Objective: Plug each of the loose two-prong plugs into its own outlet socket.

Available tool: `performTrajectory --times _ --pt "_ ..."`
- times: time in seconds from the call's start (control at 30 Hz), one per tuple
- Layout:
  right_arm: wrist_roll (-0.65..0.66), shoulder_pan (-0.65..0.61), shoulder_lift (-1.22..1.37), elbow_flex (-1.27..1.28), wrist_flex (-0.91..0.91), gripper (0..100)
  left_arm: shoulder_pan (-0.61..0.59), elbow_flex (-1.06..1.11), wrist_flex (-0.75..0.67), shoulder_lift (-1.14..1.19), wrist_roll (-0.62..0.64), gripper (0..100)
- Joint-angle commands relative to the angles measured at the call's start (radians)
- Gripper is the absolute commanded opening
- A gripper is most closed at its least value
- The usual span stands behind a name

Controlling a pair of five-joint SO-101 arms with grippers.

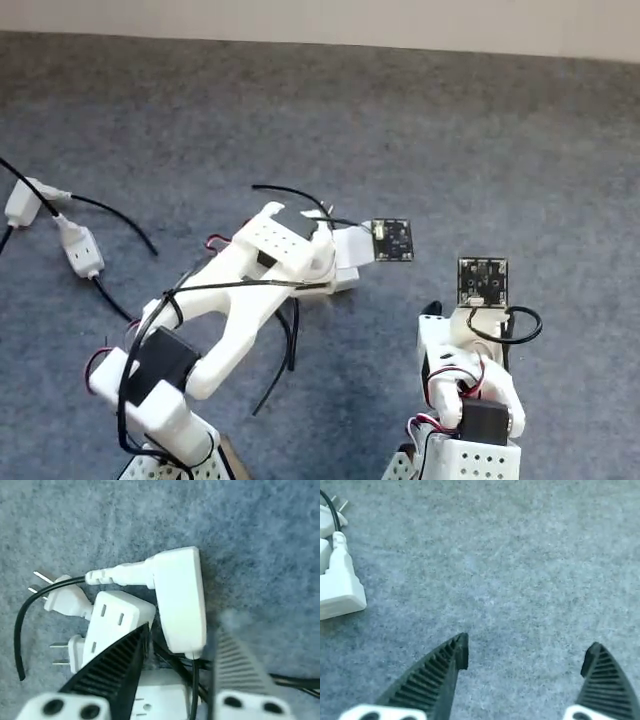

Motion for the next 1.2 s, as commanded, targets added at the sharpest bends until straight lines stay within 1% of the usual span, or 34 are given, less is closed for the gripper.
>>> performTrajectory --times 0.0,0.1,0.13,0.2,0.27,0.43,0.57,0.63,0.7,0.8,0.87,0.93,1.03,1.1,1.17 --pt "0.009 0.004 -0.007 -0.004 0.004 34.6 0.027 -0.036 0.008 0.041 0.008 0" --pt "0.009 0.004 -0.007 -0.004 0.004 34.6 0.039 -0.038 0.008 0.059 0.009 4" --pt "0.009 0.004 -0.007 -0.004 0.004 34.6 0.041 -0.042 0.009 0.059 0.023 3" --pt "0.009 0.004 -0.007 -0.004 0.004 34.6 0.033 -0.077 0.026 0.054 0.091 0" --pt "0.009 0.004 -0.007 -0.004 0.004 34.6 0.008 -0.151 0.110 0.044 0.133 1" --pt "0.009 0.004 -0.007 -0.002 0.002 34.6 -0.050 -0.435 0.410 0.038 0.135 1" --pt "0.009 0.004 -0.007 -0.002 0.002 34.6 -0.162 -0.685 0.597 0.038 0.135 1" --pt "0.009 0.004 -0.007 -0.002 0.002 34.6 -0.259 -0.792 0.661 0.038 0.112 1" --pt "0.009 0.004 -0.007 -0.002 0.002 34.6 -0.383 -0.869 0.695 0.039 0.069 1" --pt "0.009 0.004 -0.007 -0.002 0.002 34.6 -0.596 -0.923 0.707 0.039 0.017 1" --pt "0.009 0.004 -0.007 -0.002 0.002 34.6 -0.743 -0.929 0.695 0.039 -0.044 1" --pt "0.009 0.004 -0.007 -0.002 0.002 34.6 -0.889 -0.924 0.651 0.039 -0.095 1" --pt "0.009 0.004 -0.007 -0.002 0.002 34.6 -1.087 -0.923 0.554 0.039 -0.133 1" --pt "0.009 0.004 -0.007 -0.002 0.002 34.6 -1.198 -0.921 0.482 0.041 -0.155 1" --pt "0.009 0.004 -0.007 -0.002 0.002 34.6 -1.279 -0.897 0.413 0.054 -0.178 1"
